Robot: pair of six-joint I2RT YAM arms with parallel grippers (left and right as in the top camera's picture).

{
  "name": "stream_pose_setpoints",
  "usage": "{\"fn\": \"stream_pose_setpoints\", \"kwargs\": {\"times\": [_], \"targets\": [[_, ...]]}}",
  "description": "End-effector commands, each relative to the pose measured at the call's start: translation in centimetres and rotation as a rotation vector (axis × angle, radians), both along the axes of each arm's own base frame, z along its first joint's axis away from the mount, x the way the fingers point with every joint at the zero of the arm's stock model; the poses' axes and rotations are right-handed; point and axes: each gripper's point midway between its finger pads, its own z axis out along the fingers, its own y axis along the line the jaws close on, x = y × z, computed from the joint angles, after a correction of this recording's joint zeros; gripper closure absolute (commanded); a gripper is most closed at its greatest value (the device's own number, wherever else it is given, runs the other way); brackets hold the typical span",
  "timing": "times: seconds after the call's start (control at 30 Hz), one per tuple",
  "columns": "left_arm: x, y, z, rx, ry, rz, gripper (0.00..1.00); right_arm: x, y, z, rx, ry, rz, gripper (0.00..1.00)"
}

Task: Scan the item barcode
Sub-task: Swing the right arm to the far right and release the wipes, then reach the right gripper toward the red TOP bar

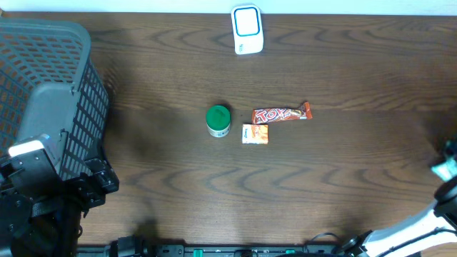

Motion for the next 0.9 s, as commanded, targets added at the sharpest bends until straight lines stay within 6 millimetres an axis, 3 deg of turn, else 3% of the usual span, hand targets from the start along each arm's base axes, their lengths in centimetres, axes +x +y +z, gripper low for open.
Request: {"fn": "stream_pose_setpoints", "kwargs": {"times": [0.0, 0.07, 0.23, 0.37, 0.47, 0.53, 0.63, 0.73, 0.87], "targets": [[0.0, -0.2, 0.0, -0.012, -0.002, -0.008, 0.02, 0.8, 0.3, 0.9, 0.15, -0.201, -0.061, 0.05], [0.0, -0.2, 0.0, -0.012, -0.002, -0.008, 0.02, 1.7, 0.1, 2.6, 0.203, -0.303, -0.08, 0.01], [0.0, -0.2, 0.0, -0.012, -0.002, -0.008, 0.02, 5.0, 0.9, 8.7, 0.278, -0.542, -0.005, 0.01], [0.0, -0.2, 0.0, -0.012, -0.002, -0.008, 0.02, 8.6, 5.0, 13.2, 0.375, -0.74, 0.199, 0.01], [0.0, -0.2, 0.0, -0.012, -0.002, -0.008, 0.02, 11.0, 9.8, 15.1, 0.48, -0.834, 0.39, 0.01], [0.0, -0.2, 0.0, -0.012, -0.002, -0.008, 0.02, 12.3, 13.4, 15.1, 0.55, -0.846, 0.509, 0.01], [0.0, -0.2, 0.0, -0.012, -0.002, -0.008, 0.02, 13.6, 18.5, 13.4, 0.612, -0.812, 0.695, 0.01], [0.0, -0.2, 0.0, -0.012, -0.002, -0.008, 0.02, 14.7, 24.1, 10.4, 0.691, -0.763, 0.826, 0.01], [0.0, -0.2, 0.0, -0.012, -0.002, -0.008, 0.02, 15.6, 29.5, 7.0, 0.737, -0.73, 1.003, 0.01]]}}
